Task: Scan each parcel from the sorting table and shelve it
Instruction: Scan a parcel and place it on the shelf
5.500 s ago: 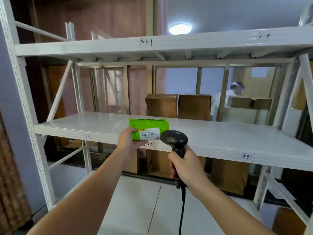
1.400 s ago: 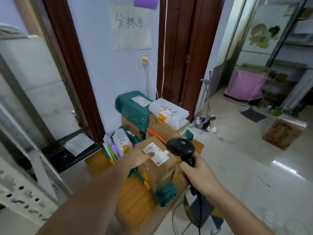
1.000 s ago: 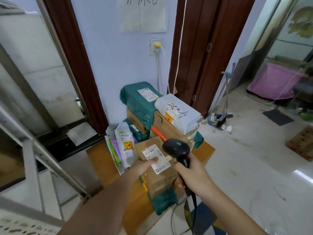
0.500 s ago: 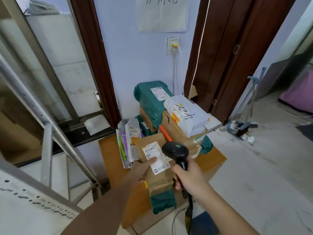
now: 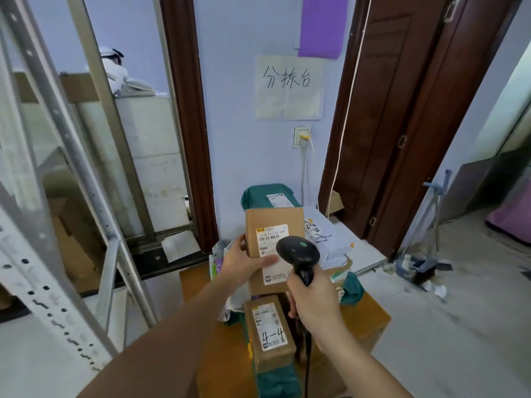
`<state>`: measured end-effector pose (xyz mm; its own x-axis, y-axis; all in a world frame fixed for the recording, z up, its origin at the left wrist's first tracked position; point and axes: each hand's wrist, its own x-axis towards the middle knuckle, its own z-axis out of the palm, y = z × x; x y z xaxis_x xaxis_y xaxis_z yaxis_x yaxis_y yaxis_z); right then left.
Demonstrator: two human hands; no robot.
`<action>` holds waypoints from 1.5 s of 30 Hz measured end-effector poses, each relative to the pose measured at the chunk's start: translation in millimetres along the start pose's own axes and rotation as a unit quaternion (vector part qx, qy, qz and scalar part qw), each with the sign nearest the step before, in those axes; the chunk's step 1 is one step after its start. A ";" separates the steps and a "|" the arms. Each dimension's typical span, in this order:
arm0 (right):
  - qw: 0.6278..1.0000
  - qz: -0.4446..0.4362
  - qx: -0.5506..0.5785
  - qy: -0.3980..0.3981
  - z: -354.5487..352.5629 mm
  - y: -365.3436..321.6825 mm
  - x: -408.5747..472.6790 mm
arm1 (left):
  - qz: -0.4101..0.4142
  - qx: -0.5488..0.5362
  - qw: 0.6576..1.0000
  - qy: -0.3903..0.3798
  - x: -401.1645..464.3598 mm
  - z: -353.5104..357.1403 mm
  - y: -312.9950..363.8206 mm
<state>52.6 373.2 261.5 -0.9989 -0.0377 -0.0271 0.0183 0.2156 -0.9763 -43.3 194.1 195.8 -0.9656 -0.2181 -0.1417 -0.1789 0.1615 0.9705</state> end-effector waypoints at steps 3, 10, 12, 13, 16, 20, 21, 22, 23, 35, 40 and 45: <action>1.000 -0.002 0.005 -0.007 -0.7 -6.3 -1.9 | 0.009 0.014 1.000 0.009 0.6 1.6 5.1; 0.999 -0.001 -0.021 -0.024 -3.6 -11.5 -5.3 | 0.037 0.068 0.997 0.025 -5.1 9.2 11.0; 0.999 -0.005 -0.039 -0.030 -4.2 -12.6 -6.1 | 0.032 0.062 0.997 0.028 -7.2 11.2 12.4; 0.999 -0.002 -0.042 -0.030 -4.2 -12.6 -6.0 | 0.028 0.057 0.998 0.029 -8.4 11.8 13.5; 0.999 0.008 -0.043 -0.025 -4.0 -12.5 -6.2 | 0.025 0.054 0.998 0.026 -10.3 12.4 14.1; 0.999 0.008 -0.038 -0.018 -3.5 -12.2 -7.1 | 0.023 0.053 0.998 0.025 -12.6 12.1 14.5; 0.999 0.008 -0.029 -0.017 -3.6 -12.7 -7.9 | 0.023 0.054 0.998 0.025 -13.1 12.3 14.8; 1.000 0.008 -0.021 -0.017 -4.0 -13.7 -9.2 | 0.022 0.056 0.998 0.026 -13.6 12.2 15.0; 1.000 0.007 -0.016 -0.017 -4.6 -14.3 -10.4 | 0.020 0.058 0.998 0.026 -14.1 12.0 15.3; 0.999 -0.006 -0.043 -0.016 -4.0 -19.5 -38.0 | 0.006 0.024 0.999 0.022 -39.6 -11.8 10.4; 0.998 0.001 -0.063 0.005 6.0 -35.9 -77.4 | 0.027 0.011 1.000 0.004 -64.1 -37.1 13.3; 0.996 -0.013 -0.077 0.038 29.2 -51.0 -138.2 | 0.048 -0.003 0.999 -0.011 -104.6 -71.2 13.0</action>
<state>190.9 338.9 308.8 -0.9995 0.0271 0.0191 -0.0079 0.3623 -0.9320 68.9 150.5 237.2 -0.9823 -0.1799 -0.0523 -0.0843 0.1750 0.9809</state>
